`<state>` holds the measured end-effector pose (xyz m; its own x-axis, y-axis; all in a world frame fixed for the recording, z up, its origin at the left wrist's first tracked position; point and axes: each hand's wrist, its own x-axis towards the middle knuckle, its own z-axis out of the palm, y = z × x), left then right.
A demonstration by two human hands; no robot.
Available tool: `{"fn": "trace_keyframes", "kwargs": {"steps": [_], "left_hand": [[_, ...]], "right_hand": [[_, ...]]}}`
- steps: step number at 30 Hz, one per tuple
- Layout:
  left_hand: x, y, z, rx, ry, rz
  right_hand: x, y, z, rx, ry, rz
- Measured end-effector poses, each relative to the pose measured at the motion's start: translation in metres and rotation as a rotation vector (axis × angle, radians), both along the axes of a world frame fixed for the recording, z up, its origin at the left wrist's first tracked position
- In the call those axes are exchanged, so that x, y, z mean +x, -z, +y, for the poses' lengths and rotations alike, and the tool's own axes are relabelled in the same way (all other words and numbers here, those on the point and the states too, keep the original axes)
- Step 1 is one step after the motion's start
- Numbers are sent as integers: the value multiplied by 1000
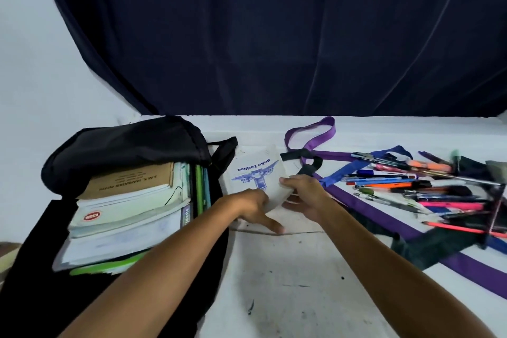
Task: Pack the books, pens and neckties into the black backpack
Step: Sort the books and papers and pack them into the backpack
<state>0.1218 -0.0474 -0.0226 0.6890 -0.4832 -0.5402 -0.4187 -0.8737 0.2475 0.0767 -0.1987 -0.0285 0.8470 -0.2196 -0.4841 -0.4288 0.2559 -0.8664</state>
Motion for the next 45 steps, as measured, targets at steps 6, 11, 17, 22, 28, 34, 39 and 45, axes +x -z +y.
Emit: {"fn": "trace_keyframes", "kwargs": {"steps": [6,11,17,22,28,34,39,45], "left_hand": [[-3,-30,12,-190,-69,-22],[-3,-104,75,-461,-97,-354],[30,-112,217,-357,-283,-673],[43,-90,290,-205,-290,-683],[69,-89,322,-327,-173,-633],[98,-101,326,-372,-172,-571],[103,-120,316,-403,-147,-631],[100,-142,304,-357,-121,-720]], "right_hand": [[7,-2,4,22,5,-34],[12,-36,-2,117,28,-155],[6,-93,10,116,56,-354],[0,-124,56,286,-95,-375],[-12,-110,116,371,-338,-209],[-15,-79,135,343,-506,-166],[-15,-77,159,323,-312,-125],[-3,-82,210,363,-136,-124]]}}
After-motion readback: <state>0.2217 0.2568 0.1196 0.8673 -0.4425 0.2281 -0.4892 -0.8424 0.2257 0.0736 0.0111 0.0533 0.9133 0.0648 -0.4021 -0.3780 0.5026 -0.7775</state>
